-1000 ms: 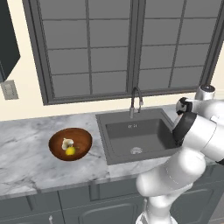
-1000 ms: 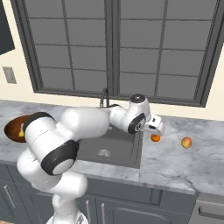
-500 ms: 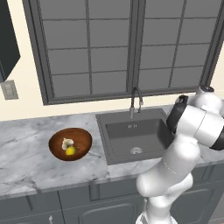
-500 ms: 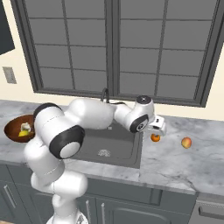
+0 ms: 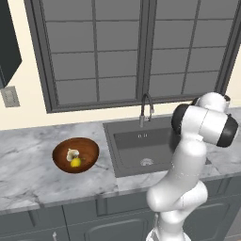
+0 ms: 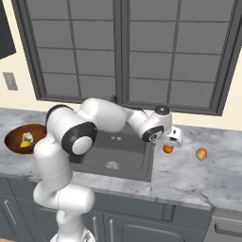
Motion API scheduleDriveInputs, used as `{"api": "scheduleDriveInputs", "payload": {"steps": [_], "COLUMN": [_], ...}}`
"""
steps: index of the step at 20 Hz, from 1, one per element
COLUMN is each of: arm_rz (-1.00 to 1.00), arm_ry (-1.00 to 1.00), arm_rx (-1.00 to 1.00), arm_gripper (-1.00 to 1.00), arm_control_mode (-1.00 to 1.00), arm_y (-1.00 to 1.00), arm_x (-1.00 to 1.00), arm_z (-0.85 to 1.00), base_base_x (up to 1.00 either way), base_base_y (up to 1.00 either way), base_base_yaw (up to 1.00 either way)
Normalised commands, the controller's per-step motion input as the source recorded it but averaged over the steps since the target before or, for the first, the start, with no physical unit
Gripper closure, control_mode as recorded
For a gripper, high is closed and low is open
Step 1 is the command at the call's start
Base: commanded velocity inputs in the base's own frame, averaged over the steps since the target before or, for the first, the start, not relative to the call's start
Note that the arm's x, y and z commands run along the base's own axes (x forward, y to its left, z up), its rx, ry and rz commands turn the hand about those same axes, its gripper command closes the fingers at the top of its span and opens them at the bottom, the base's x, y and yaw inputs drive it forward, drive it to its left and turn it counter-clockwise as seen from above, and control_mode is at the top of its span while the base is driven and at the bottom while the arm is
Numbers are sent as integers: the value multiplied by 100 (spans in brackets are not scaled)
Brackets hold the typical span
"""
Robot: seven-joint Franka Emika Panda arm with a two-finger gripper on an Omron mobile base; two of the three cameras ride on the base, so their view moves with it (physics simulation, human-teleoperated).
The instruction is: There is a mixed pile of frozen fruits and vegetables on the counter. Locate all the frozen vegetables and place the items in a bowl on the counter. Take all the frozen fruits and defrost them in a running sink.
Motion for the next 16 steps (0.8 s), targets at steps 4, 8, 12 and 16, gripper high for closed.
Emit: {"api": "scheduleDriveInputs", "payload": {"steps": [4,8,12,16], "arm_rz": [5,5,4,4], "arm_ry": [3,3,2,1], "arm_rx": [1,1,1,0], "arm_gripper": [-100,-100,-100,-100], "arm_control_mode": [-100,-100,-100,-100], "arm_y": [-11,-5,-6,-10], "arm_x": [26,30,31,26], "arm_z": [-25,-22,-19,-24], "base_base_x": [0,0,0,0], "base_base_y": [0,0,0,0], "base_base_yaw": [0,0,0,0]}}
